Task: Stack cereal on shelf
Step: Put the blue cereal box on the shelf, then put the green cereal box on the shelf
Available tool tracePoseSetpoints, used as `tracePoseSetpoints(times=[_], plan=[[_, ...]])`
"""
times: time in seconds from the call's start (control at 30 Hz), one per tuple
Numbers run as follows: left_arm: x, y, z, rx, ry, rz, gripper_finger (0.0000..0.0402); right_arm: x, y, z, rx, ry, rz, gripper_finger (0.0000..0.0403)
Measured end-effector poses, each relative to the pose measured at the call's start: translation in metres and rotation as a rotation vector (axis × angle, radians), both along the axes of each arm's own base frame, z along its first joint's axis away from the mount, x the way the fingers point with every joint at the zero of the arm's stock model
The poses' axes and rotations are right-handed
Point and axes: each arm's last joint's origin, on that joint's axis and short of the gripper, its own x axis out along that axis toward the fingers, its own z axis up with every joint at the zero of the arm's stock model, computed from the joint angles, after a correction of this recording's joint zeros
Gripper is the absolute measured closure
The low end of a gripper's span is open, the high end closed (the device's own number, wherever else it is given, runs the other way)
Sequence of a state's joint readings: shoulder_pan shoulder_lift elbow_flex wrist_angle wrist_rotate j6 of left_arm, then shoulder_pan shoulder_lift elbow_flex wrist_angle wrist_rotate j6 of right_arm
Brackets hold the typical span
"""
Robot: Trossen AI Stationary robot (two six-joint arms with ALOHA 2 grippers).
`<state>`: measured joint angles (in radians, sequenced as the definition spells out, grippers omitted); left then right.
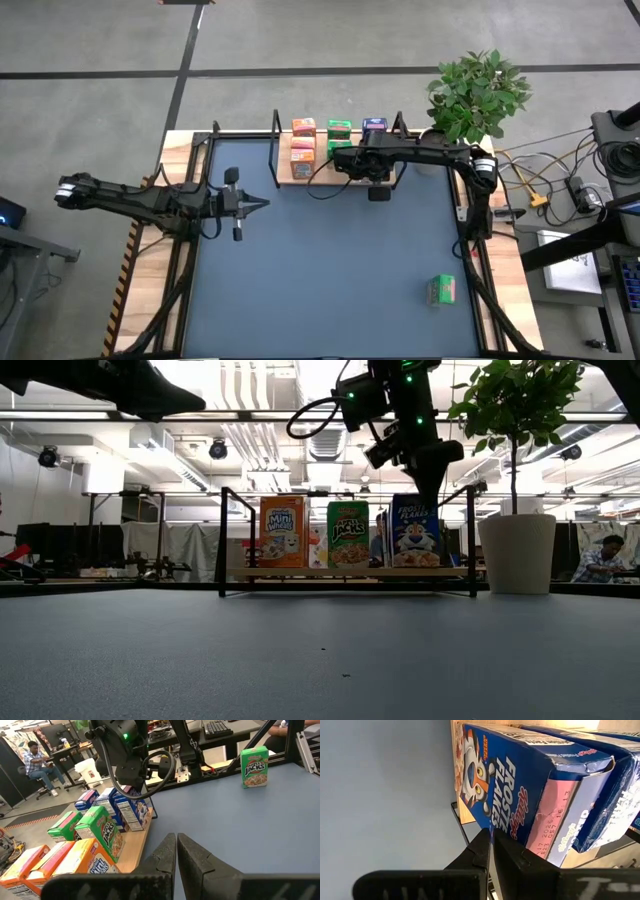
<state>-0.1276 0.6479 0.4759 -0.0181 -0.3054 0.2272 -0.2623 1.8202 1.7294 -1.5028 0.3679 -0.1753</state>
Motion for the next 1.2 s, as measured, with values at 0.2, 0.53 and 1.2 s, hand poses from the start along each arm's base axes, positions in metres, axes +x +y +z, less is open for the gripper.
tracePoseSetpoints(times=[0.2,0.53,1.2], plan=[[0.000,0.000,0.000,0.000,0.001,0.000,0.0402,-0.001,0.000,0.000,0.003,0.011,0.000,0.0390],[0.000,0.000,-0.001,0.000,0.004,0.000,0.0402,0.000,0.005,0.000,-0.001,0.000,-0.016,0.0390],[0.000,0.000,-0.001,0.001,0.005,0.000,0.0402,-0.014,0.078,0.054,0.191,-0.389,-0.213,0.0390]])
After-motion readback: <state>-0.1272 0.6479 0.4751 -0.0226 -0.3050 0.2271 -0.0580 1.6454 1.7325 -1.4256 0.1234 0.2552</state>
